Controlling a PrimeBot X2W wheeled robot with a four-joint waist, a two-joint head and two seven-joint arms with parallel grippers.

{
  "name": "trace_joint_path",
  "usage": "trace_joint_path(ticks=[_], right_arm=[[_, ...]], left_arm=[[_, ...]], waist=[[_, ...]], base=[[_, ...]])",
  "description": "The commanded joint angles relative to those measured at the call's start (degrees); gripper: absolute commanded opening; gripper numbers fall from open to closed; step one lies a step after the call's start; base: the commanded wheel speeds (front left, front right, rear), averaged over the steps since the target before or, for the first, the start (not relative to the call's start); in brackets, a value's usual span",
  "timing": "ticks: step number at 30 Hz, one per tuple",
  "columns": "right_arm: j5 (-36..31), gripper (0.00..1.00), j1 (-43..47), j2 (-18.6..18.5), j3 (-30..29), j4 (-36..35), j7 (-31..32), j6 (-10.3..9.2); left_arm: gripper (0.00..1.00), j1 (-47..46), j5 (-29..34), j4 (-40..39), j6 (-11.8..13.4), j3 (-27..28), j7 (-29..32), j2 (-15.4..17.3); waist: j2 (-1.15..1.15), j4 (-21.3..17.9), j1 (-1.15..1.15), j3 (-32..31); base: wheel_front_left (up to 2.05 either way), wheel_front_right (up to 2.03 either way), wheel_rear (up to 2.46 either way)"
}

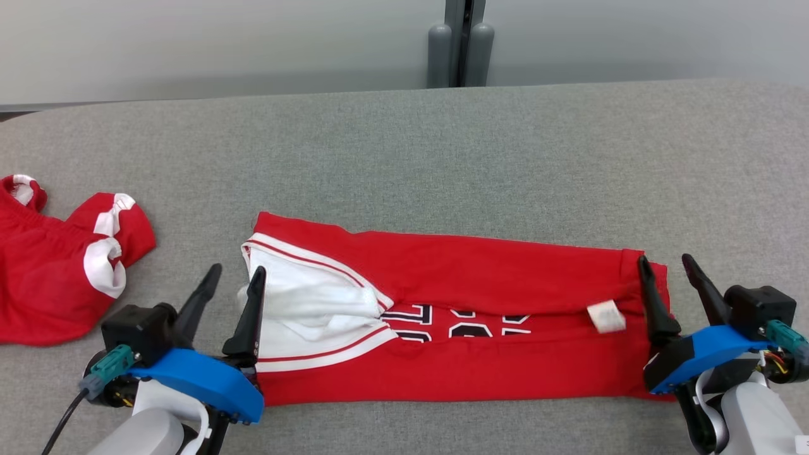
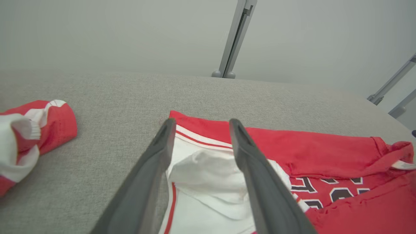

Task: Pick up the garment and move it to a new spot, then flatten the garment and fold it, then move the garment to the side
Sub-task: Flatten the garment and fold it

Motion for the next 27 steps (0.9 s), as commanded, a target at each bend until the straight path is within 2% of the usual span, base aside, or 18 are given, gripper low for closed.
trace_joint_path(ticks=[1,5,10,17,27], right_arm=[[0.11,1.0,0.75,-0.27,-0.23,-0.43,-0.38,0.01],[0.57,1.0,1.47,-0.81,-1.15,-1.54,-0.77,0.01],[-0.19,1.0,1.57,-0.57,-3.19,-1.63,0.99,0.01],[-2.03,1.0,2.39,1.17,-5.38,0.76,4.83,0.01],[-3.51,1.0,2.88,2.87,-7.42,5.66,7.52,0.01]], left_arm=[[1.0,0.71,0.37,-0.09,0.37,0.47,-0.41,-0.23],[1.0,2.51,2.81,-0.51,1.59,3.94,-0.92,-1.46],[1.0,5.93,9.84,-2.68,2.65,12.73,-0.92,-5.05],[1.0,11.21,19.55,-4.29,1.21,23.82,-0.94,-10.55],[1.0,15.96,28.8,-3.38,-2.87,34.31,-0.95,-17.86]], waist=[[0.0,-0.05,0.01,-0.12],[0.0,0.12,0.01,-0.66],[0.0,0.49,0.01,-0.97],[0.0,1.08,0.01,-0.76],[0.0,1.82,0.01,-0.15]], base=[[0.0,0.0,0.0],[0.0,0.0,0.0],[0.0,0.0,0.0],[0.0,0.0,0.0],[0.0,0.0,0.0]])
